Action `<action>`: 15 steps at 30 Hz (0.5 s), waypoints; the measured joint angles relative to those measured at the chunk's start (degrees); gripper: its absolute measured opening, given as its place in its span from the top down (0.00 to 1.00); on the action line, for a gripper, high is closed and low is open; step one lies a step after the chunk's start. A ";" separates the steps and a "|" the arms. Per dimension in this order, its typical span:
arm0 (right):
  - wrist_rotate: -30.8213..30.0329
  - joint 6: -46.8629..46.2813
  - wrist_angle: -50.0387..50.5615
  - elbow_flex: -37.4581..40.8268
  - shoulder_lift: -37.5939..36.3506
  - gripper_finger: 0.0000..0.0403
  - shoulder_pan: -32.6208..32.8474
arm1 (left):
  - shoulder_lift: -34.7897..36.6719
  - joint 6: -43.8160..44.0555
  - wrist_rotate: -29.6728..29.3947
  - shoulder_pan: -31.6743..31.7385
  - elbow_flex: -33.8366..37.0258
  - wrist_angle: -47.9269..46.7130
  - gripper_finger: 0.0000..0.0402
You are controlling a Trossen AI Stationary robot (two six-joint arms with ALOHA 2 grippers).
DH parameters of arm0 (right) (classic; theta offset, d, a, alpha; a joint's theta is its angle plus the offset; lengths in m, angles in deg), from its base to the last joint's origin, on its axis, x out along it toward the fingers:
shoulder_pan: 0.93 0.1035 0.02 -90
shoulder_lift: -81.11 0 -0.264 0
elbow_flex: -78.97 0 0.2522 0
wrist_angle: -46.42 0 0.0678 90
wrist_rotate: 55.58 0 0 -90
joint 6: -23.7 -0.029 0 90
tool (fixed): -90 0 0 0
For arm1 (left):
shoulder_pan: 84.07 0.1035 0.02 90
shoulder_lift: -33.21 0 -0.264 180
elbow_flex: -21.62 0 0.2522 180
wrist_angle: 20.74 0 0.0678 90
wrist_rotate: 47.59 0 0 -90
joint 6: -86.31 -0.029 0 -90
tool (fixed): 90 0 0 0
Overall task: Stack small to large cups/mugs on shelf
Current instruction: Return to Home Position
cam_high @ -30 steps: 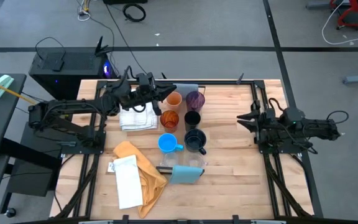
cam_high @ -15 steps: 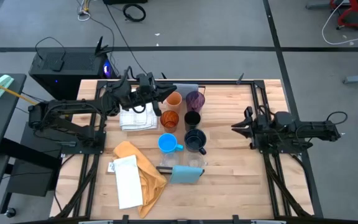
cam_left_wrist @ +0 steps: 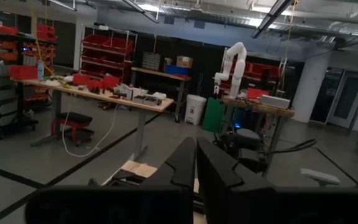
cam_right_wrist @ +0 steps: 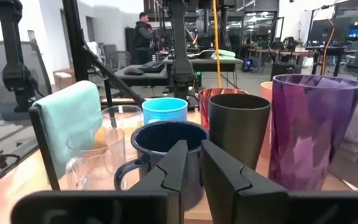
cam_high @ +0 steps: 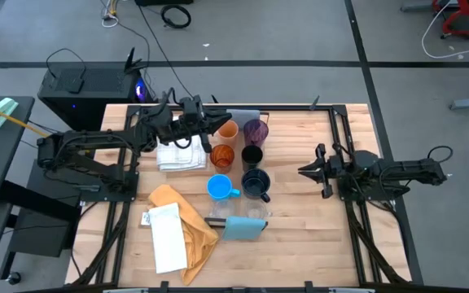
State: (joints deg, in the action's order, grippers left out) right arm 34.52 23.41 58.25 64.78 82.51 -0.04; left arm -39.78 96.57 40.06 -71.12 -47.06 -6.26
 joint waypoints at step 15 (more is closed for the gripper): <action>-1.52 4.51 0.56 0.00 0.27 0.94 -0.02 | 0.00 -6.54 0.01 0.49 -0.02 7.17 0.97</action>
State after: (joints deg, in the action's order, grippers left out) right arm 32.99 27.92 58.81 64.78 82.78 -0.07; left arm -39.78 90.03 40.06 -70.63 -47.08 0.90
